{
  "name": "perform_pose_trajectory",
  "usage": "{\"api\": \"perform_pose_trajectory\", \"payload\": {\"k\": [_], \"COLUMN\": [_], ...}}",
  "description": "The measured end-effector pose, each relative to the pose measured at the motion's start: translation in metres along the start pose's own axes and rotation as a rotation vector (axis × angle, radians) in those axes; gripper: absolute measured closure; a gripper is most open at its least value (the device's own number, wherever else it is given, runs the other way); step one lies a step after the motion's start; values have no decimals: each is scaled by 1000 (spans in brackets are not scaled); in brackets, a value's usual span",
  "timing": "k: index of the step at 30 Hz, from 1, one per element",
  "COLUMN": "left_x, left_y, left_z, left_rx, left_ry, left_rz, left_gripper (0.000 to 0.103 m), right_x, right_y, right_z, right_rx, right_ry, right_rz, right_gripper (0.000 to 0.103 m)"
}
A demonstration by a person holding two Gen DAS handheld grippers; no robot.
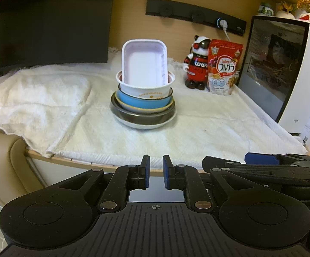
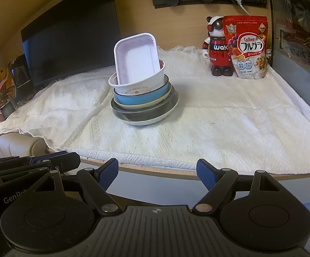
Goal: Organize plates and bowls
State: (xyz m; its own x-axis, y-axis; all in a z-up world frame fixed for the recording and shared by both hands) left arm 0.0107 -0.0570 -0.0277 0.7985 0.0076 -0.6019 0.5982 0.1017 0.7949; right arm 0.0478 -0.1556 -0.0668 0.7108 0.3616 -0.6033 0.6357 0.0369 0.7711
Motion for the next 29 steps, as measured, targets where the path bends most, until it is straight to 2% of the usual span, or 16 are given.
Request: {"api": "perform_pose_trajectory", "payload": {"k": [23, 29], "left_x": [5, 16], "left_y": [4, 2], "left_z": [-4, -13], "left_rx": [-25, -31], "left_ry": [17, 24], "left_rz": [2, -25], "left_gripper": [88, 88], "right_x": [8, 16], "right_y": [6, 8], "right_z": [-2, -5], "right_rx": [14, 15], "right_ry": [-6, -7], "right_rz": [-2, -7], "right_gripper": [22, 22]}}
Point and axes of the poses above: each gripper's, at about its wrist camera, not at the fingertips, and x roughly the way its jaws point, z to its right, y to its top, the point moved 9 cm from there along x, roughly the way its jaws point, and after that the axes turned 3 degrees about x, right-handed, at the moved point
